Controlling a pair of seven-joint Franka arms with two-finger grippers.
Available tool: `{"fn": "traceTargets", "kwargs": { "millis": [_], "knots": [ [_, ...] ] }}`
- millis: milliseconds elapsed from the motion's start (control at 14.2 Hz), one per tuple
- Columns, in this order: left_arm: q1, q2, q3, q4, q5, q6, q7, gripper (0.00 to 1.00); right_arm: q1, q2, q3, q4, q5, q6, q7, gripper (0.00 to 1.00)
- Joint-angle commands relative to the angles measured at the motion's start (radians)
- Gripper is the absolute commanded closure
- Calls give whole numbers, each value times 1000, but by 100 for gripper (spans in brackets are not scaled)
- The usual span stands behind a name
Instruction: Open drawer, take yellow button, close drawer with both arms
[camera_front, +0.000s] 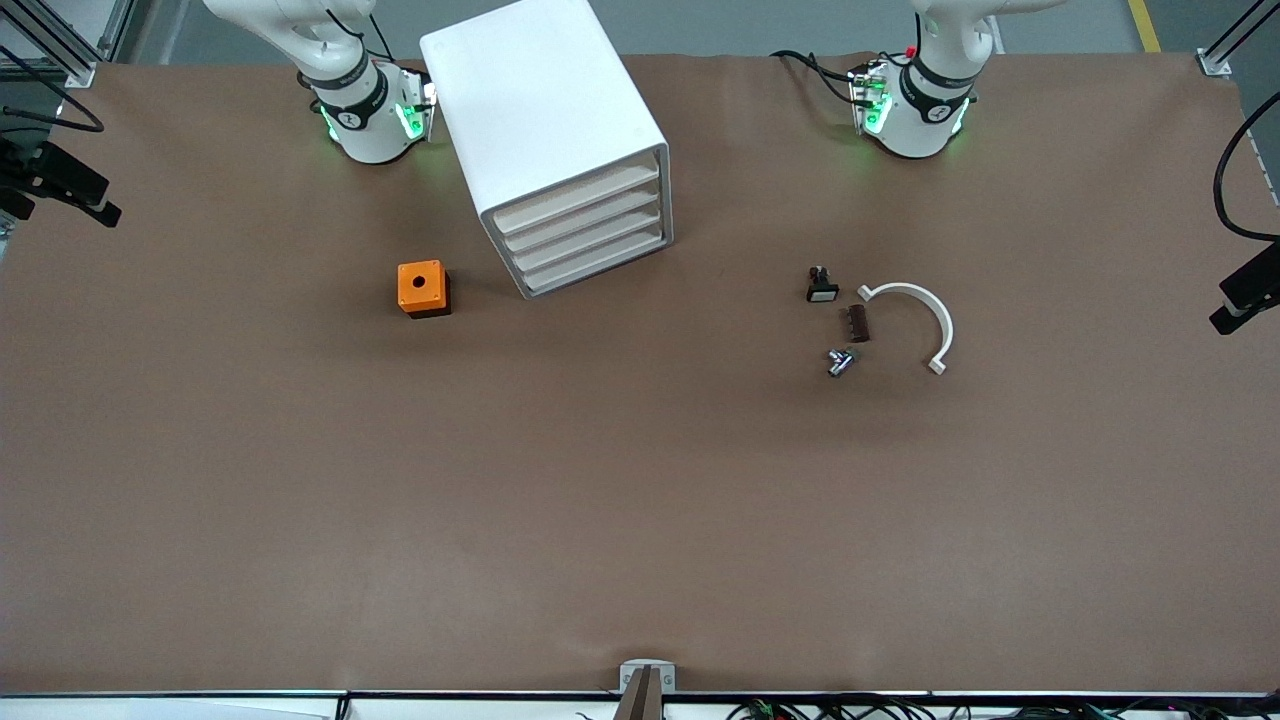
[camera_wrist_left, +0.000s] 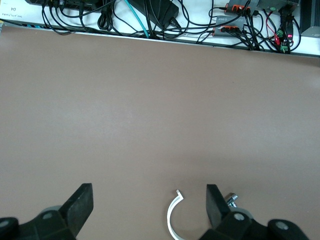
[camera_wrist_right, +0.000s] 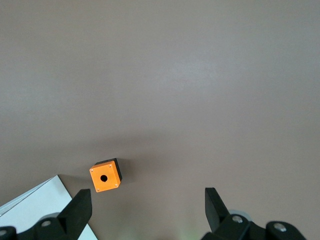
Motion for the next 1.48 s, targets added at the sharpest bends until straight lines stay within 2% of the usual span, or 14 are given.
{"fn": "traceTargets", "kwargs": {
  "millis": [0, 564, 916, 1128, 1409],
  "knots": [
    [0, 6, -3, 13, 17, -7, 6, 1, -1, -26, 0, -26, -17, 10, -9, 0],
    [13, 39, 2, 10, 5, -7, -2, 1, 2, -19, 0, -9, -17, -3, -9, 0],
    [-6, 95, -4, -13, 5, -14, -7, 1, -5, 9, -3, 29, -15, -23, -2, 0],
    [-33, 122, -17, -20, 5, -14, -65, 1, -4, 40, -1, 34, -20, -29, -3, 0],
    [-134, 171, -20, -20, 5, -53, -207, 1, 2, 81, 0, 36, -21, -26, -5, 0]
  ]
}}
